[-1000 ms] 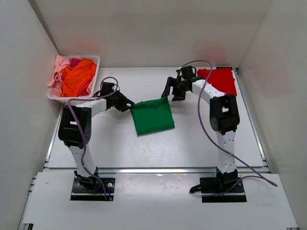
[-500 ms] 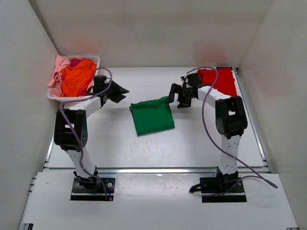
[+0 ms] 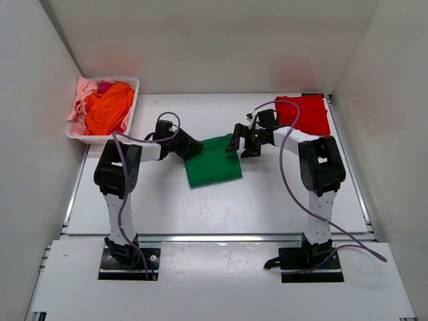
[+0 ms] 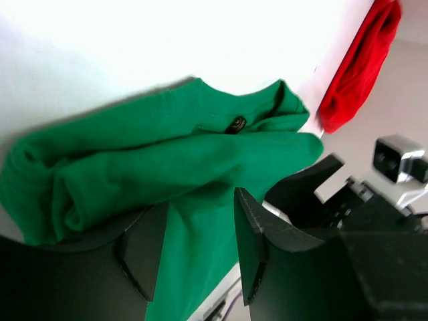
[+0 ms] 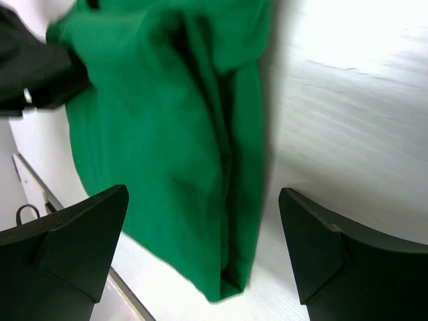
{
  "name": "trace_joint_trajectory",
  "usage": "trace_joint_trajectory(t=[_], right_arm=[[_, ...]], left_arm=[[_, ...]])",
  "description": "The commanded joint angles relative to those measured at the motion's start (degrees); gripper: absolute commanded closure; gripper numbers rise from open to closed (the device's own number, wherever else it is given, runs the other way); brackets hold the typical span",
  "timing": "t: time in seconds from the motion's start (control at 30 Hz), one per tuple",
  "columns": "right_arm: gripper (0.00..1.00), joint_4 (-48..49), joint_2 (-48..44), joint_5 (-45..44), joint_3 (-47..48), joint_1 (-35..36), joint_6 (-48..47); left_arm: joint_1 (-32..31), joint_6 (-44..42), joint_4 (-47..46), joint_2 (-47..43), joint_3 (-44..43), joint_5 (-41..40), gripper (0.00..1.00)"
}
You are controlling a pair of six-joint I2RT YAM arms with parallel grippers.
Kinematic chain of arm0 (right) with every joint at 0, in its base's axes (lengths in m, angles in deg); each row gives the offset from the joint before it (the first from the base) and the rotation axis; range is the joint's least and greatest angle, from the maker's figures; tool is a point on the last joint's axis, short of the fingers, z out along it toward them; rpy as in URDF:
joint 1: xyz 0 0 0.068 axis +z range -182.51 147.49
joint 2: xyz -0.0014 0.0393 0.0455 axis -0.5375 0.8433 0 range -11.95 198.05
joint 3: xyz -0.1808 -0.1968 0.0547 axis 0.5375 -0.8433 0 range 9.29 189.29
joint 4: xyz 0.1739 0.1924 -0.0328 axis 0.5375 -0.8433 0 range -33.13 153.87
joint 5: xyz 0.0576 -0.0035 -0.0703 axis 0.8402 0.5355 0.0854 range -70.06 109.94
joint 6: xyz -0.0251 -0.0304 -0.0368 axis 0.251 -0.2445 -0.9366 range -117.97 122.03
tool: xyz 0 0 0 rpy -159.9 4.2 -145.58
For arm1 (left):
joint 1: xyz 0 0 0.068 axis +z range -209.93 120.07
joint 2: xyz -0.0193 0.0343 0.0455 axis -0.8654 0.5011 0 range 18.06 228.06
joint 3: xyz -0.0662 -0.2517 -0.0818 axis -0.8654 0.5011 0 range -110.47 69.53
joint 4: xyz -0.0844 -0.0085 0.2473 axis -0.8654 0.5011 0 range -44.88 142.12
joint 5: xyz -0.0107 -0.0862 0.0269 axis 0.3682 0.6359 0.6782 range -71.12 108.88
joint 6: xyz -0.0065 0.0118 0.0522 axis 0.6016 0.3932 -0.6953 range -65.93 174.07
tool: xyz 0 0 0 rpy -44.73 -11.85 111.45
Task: Fold and stack the t-shirts
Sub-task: Put the neatly folded tshirt into the corner of the board with the right arm
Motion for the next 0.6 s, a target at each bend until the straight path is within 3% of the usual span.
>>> trace_joint_trajectory(t=[0.0, 0.17, 0.37, 0.47, 0.57], right_arm=[[0.07, 1.49, -0.34, 2.6, -1.48, 1.39, 0.33], [0.07, -0.09, 3.61, 5.86, 1.41, 2.36, -0.11], [0.11, 3.15, 7.05, 11.92, 1.07, 2.27, 3.23], [0.28, 4.9, 8.89, 14.11, 1.24, 1.92, 4.9], [0.6, 7.8, 10.29, 16.4, 2.03, 1.13, 7.71]], left_arm=[[1.18, -0.94, 2.78, 2.31, -1.97, -2.61, 0.45], [1.36, -2.17, 5.86, 4.78, -4.43, -1.91, 0.47], [1.45, -0.5, 3.4, 5.13, -1.01, -0.76, 0.48], [1.27, -1.29, 4.19, 4.96, -1.27, -0.67, 0.48], [1.18, -1.38, 4.28, 5.92, -1.36, -0.15, 0.48]])
